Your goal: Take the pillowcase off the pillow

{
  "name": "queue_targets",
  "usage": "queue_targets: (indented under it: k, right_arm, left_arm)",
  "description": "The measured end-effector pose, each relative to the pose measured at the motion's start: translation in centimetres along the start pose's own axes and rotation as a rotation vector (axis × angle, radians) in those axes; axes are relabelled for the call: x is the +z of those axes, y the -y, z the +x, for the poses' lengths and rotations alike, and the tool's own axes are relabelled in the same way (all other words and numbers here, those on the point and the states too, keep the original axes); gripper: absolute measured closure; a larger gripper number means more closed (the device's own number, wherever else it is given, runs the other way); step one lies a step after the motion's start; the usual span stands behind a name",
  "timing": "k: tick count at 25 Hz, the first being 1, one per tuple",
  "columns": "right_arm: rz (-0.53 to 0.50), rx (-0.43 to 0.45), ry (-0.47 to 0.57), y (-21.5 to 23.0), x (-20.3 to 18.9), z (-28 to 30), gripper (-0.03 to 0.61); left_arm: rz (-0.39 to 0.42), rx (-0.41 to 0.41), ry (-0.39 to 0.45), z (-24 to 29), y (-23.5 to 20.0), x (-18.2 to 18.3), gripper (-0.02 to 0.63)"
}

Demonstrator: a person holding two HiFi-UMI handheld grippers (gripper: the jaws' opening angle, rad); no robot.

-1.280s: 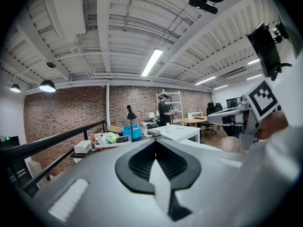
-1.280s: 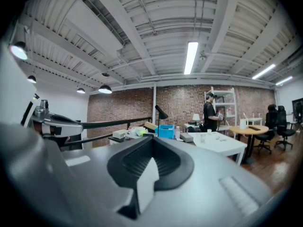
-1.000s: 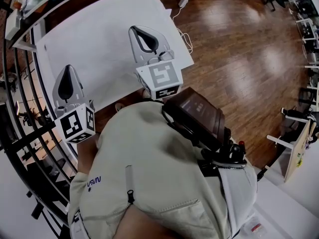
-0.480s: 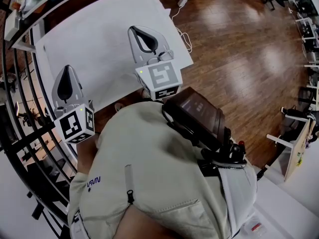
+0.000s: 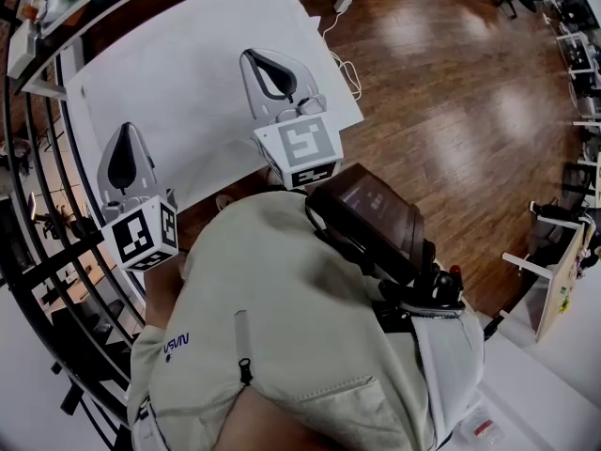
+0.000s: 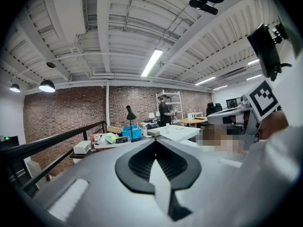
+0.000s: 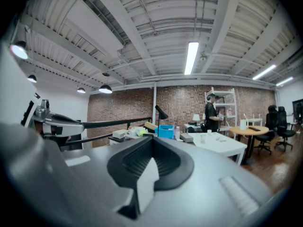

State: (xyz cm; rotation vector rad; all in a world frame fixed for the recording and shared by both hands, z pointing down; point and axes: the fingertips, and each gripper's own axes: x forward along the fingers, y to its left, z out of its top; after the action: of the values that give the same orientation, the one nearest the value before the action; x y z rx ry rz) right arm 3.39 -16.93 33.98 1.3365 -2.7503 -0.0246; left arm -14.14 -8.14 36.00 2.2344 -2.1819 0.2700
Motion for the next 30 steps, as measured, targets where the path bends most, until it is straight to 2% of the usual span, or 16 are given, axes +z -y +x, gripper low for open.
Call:
queue_targets:
  k: [30]
  right_arm:
    - [0.018,0.000,-0.004,-0.19,0.33,-0.38,0.575]
  left_arm:
    - [0.003,-0.001,-0.014,-0.36,0.12,-0.02,0.609]
